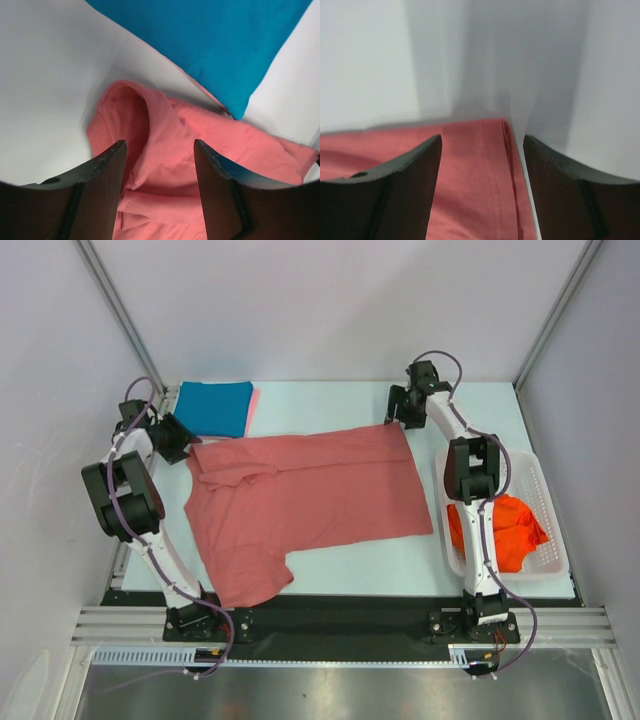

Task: Fold and stack the t-shirts
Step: Fold the tshirt

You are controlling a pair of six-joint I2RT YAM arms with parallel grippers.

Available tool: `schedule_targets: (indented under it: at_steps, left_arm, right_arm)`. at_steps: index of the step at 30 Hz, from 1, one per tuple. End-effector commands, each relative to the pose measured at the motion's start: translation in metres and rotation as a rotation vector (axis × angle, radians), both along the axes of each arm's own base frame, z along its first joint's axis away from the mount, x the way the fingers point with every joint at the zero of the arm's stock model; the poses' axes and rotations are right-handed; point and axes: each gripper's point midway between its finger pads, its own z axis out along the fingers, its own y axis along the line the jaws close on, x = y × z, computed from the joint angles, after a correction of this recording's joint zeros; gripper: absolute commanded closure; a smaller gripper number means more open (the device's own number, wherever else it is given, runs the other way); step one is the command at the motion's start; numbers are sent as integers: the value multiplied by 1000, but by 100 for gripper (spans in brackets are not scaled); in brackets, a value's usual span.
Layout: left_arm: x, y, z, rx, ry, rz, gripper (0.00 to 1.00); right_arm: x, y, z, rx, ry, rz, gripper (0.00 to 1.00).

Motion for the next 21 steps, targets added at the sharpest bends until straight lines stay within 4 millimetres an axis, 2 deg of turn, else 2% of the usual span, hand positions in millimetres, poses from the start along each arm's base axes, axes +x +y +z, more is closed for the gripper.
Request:
schedule_targets:
  at_steps: [1, 5, 15, 21]
  left_arm:
    - [19, 15, 23, 53, -79, 21, 38]
    - [20, 18, 15, 55, -55, 38, 38]
    - [28, 24, -13, 20, 0, 93, 38]
    - [39, 21, -22, -42, -2, 122, 42]
  right_arm:
    - [14, -6, 6, 46, -50, -6, 29]
    - [11, -6, -7, 60, -23, 5, 29]
    - [13, -7, -15, 101, -16, 30, 28]
    - [13, 8, -20, 166, -5, 41, 30]
